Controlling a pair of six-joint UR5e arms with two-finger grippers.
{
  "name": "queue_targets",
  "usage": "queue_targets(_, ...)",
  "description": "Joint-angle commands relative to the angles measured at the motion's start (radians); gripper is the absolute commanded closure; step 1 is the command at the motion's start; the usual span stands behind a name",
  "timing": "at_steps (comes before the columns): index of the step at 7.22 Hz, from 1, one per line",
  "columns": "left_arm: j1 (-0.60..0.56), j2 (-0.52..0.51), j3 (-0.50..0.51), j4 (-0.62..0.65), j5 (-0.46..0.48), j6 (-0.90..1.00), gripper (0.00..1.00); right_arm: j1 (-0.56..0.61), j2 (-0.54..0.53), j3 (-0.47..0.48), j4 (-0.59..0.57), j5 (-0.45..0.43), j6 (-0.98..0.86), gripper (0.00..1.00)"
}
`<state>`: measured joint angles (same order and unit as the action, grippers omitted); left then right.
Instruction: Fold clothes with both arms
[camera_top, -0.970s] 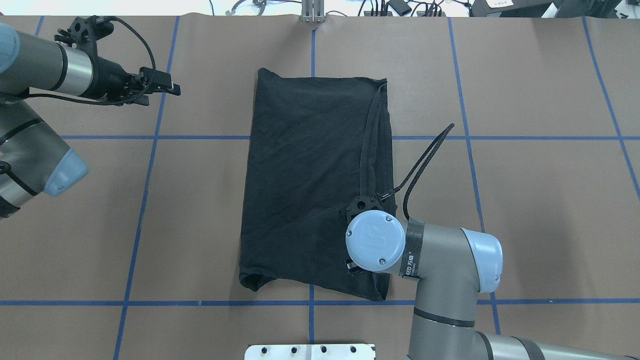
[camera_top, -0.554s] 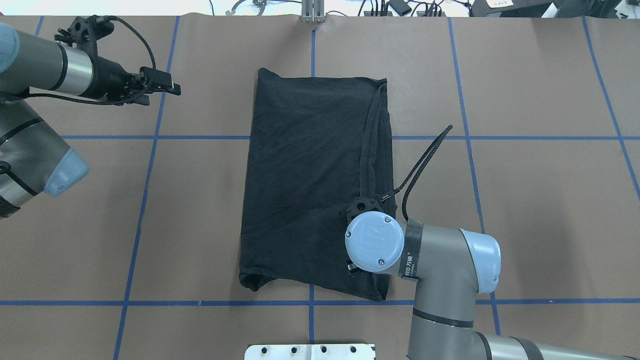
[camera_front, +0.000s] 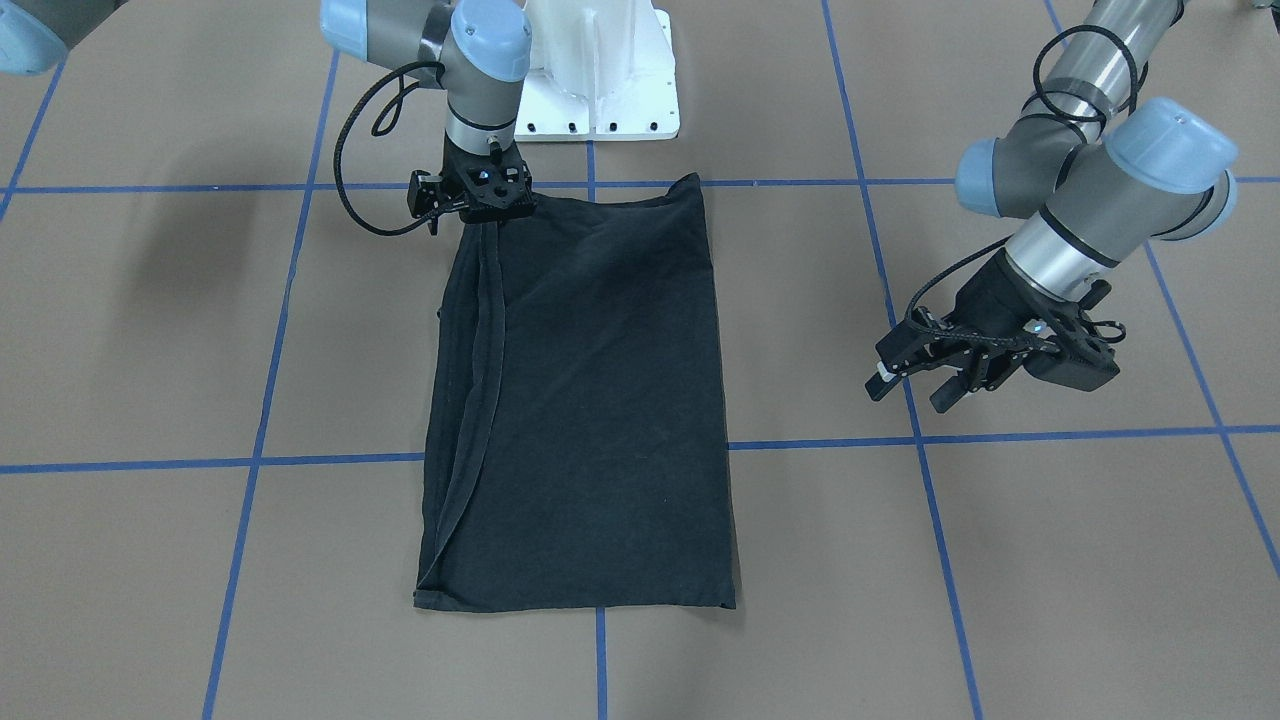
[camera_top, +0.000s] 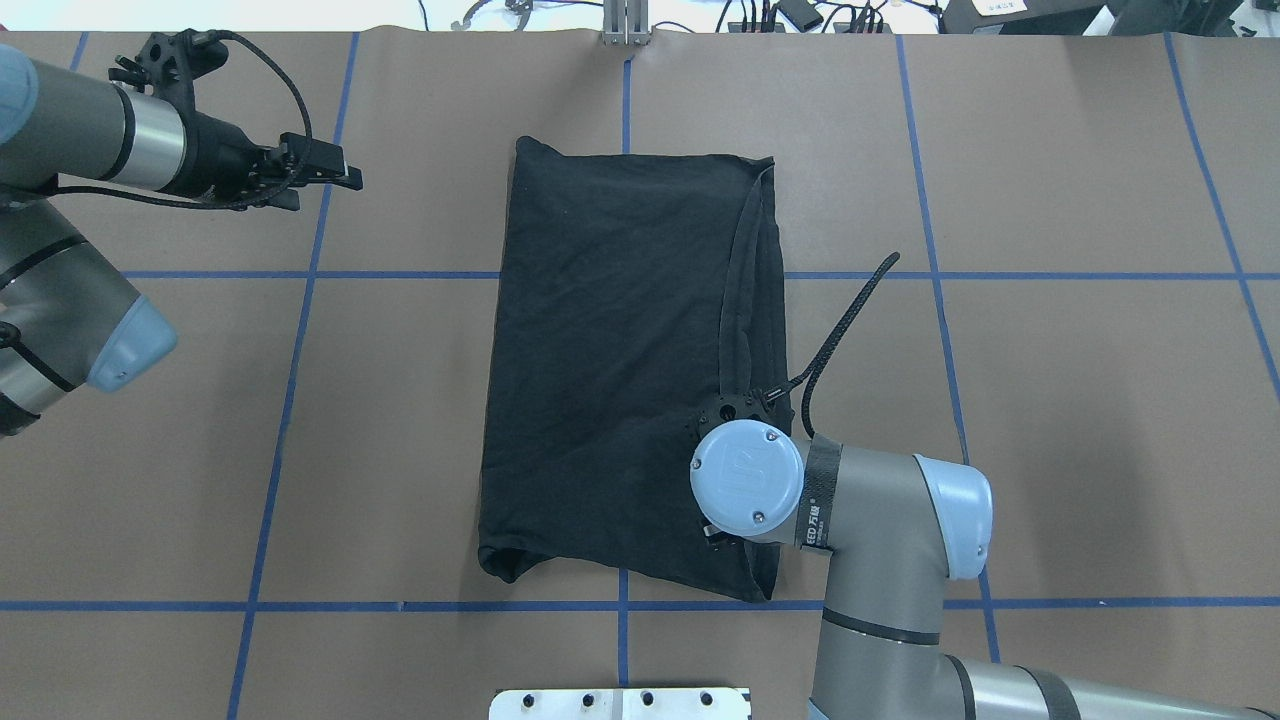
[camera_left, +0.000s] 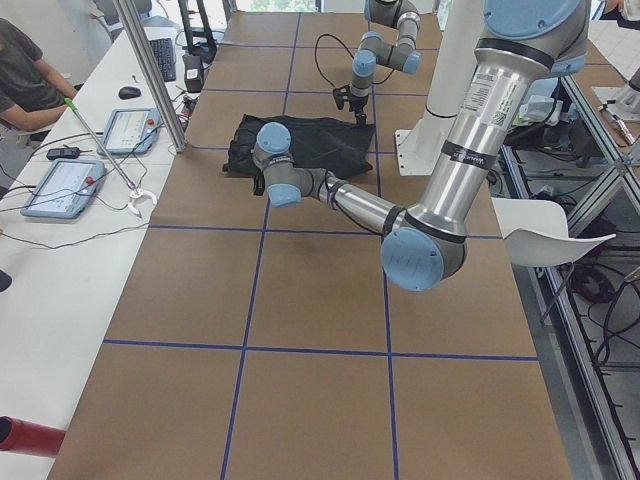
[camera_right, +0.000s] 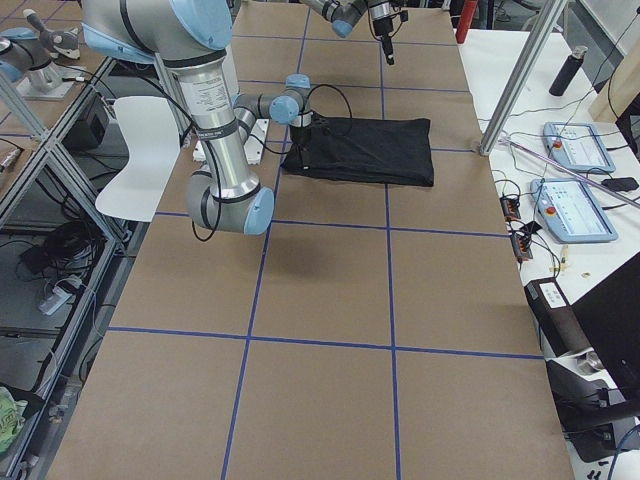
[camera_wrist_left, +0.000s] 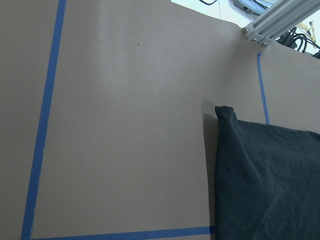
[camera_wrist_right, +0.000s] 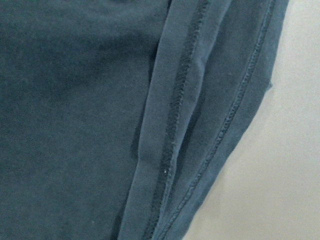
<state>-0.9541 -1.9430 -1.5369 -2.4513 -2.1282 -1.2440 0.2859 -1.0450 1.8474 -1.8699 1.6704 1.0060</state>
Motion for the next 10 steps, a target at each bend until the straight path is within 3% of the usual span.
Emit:
queue_targets(1,0.000,-0.002,0.000,-0.001,-0.001,0.000,0.00,0.013,-0.009,0.000,0.000,0.012,-0.003,0.00)
queue_targets(7,0.000,-0.010,0.000,0.005,-0.001,0.000,0.00,0.088,-0.064,0.001,-0.005,0.071,-0.012,0.00)
queue_targets(10,0.000,-0.011,0.001,0.006,-0.001,0.000,0.00,0.157,-0.049,0.013,0.003,0.161,-0.013,0.00)
